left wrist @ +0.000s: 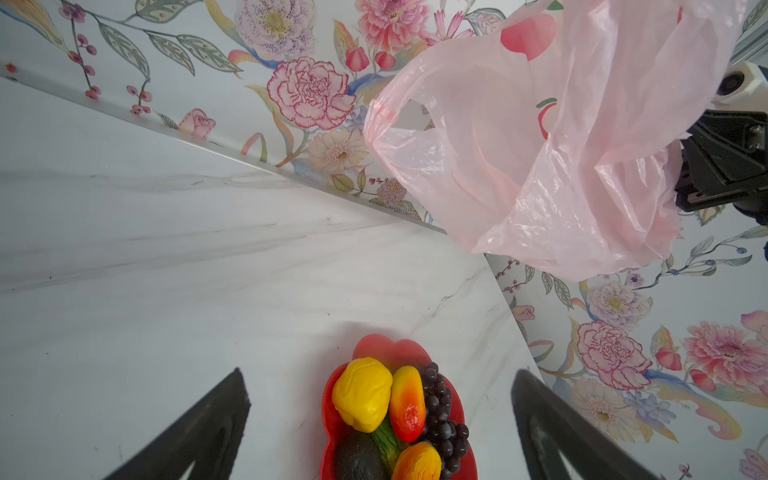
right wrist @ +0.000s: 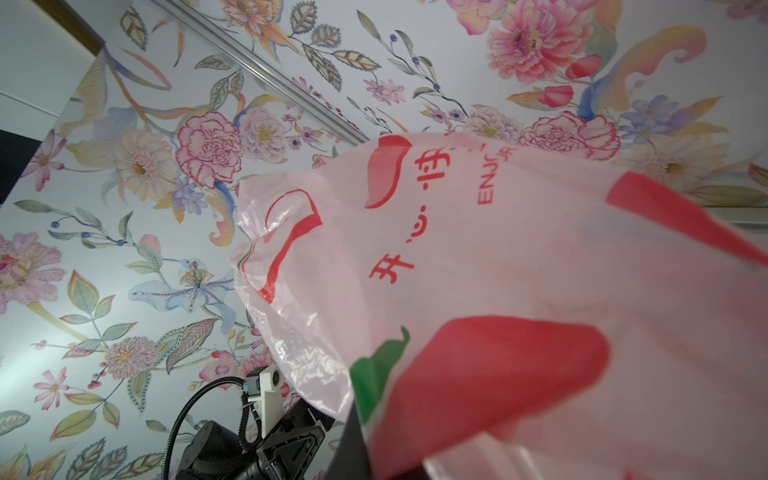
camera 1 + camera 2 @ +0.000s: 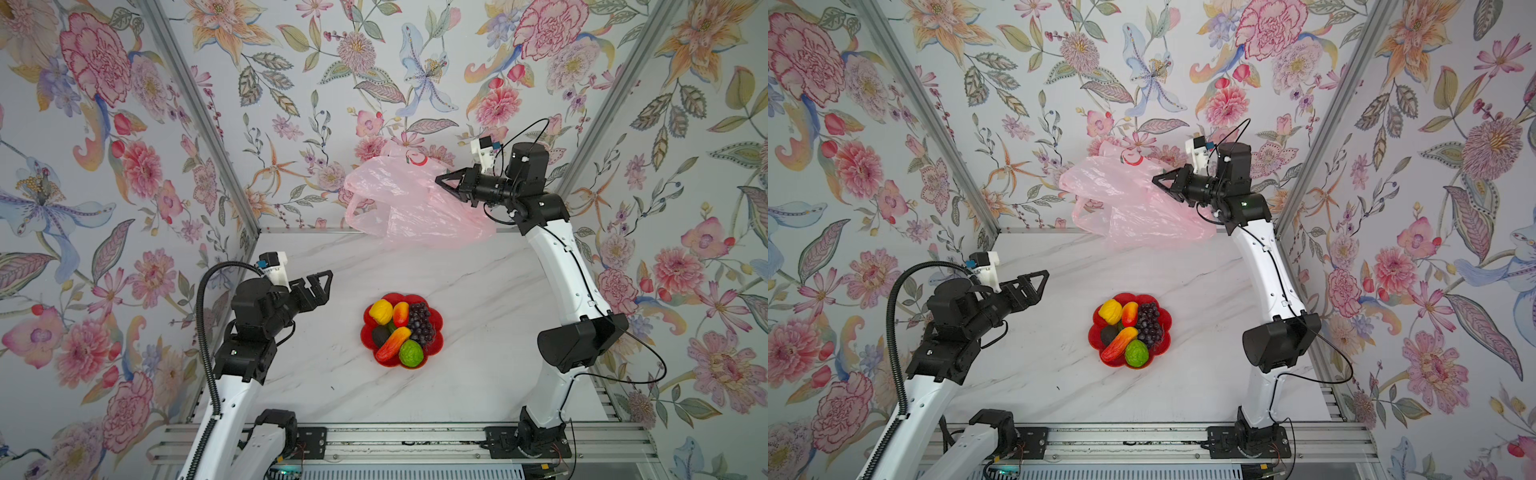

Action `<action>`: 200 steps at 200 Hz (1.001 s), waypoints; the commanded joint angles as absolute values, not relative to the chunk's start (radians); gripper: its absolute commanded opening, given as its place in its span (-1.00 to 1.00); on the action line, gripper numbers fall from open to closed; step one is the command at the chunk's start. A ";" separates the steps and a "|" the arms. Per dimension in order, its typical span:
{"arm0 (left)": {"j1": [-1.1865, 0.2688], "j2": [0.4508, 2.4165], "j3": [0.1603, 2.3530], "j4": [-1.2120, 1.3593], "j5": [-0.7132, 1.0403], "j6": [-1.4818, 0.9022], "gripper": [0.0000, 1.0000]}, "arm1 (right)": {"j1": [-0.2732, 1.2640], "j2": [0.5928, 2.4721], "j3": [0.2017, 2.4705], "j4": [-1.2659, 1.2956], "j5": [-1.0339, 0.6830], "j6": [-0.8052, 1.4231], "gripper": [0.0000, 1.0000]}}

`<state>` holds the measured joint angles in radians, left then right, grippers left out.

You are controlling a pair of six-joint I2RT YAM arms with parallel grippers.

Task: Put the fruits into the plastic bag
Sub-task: 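Lift the pink bag upward with the right gripper, then raise the left gripper to the bag's other edge while the right holds it up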

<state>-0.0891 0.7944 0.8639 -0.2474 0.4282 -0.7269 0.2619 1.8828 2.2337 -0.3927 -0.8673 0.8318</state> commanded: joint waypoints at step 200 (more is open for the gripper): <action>-0.114 1.091 1.162 0.482 0.841 -1.088 0.99 | 0.234 1.725 2.383 -0.114 -1.136 1.189 -1.00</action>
<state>-0.1005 1.0592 1.1007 0.4438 0.8085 -1.0859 0.2222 1.7844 2.4165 -0.1299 -1.0924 1.2095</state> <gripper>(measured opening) 0.993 0.047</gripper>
